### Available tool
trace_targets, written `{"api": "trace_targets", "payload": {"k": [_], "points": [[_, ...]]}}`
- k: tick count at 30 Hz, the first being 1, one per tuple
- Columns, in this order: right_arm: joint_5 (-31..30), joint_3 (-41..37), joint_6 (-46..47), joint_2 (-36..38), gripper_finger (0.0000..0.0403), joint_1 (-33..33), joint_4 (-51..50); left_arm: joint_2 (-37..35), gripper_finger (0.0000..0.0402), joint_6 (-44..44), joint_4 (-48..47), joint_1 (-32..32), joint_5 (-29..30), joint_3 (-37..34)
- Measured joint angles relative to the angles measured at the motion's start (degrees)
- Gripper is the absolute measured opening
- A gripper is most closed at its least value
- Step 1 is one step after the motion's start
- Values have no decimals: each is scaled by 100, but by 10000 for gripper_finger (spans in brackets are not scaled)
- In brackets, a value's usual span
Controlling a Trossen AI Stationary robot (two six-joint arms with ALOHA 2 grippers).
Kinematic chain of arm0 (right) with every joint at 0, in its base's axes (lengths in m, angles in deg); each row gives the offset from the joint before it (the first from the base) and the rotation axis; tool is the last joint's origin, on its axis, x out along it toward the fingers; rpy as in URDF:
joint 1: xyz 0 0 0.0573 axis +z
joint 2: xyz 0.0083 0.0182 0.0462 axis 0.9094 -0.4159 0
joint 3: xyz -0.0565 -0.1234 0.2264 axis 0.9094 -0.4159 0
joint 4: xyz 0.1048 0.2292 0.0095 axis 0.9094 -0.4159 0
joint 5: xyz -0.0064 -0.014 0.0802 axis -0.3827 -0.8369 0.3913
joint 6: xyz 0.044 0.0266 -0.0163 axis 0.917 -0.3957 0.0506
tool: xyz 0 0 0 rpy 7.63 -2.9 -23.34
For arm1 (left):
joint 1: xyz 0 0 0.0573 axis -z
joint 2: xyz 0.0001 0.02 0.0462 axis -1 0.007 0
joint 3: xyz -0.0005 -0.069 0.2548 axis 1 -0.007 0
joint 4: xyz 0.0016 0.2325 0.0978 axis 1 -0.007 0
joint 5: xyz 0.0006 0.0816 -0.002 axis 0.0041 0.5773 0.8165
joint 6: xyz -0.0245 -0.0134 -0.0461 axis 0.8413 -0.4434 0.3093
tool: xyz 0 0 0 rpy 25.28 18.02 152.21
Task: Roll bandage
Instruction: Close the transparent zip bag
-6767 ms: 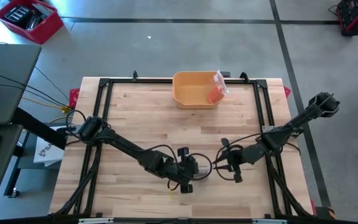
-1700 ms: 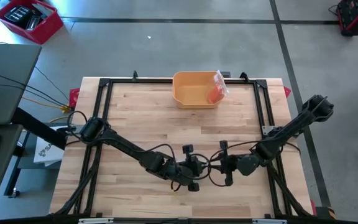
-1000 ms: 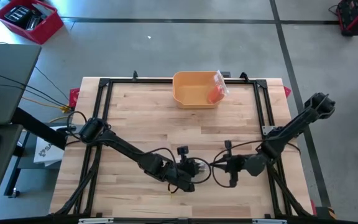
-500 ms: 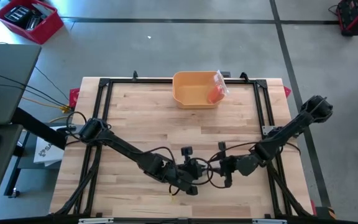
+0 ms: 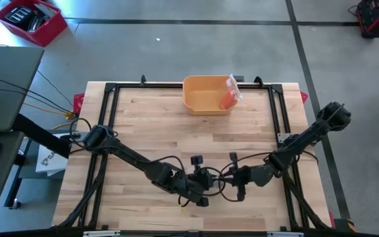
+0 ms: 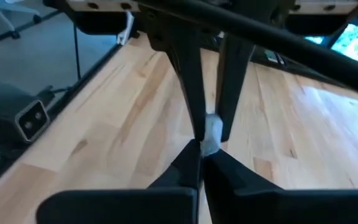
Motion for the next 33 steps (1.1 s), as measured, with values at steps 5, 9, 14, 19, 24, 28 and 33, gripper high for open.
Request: {"api": "trace_targets", "payload": {"k": [5,9,14,19,24,28,33], "points": [[-106,-5,35,20,1,142,130,-8,26,90,-103,27,-30,6],[-393,-5,33,61,0,254,147,-8,26,95,-165,56,-24,1],[-617,-2,31,322,0,342,143,3,26,99,-458,99,-108,-19],[-866,17,-89,717,0,464,-58,24,26,452,-813,125,-203,-27],[-923,17,-213,999,0,536,-166,22,25,640,-868,120,-168,-27],[-623,17,-210,1004,12,463,-361,20,19,480,-619,120,-103,-27],[240,17,214,974,76,96,-398,14,17,344,-386,95,-188,-27]]}}
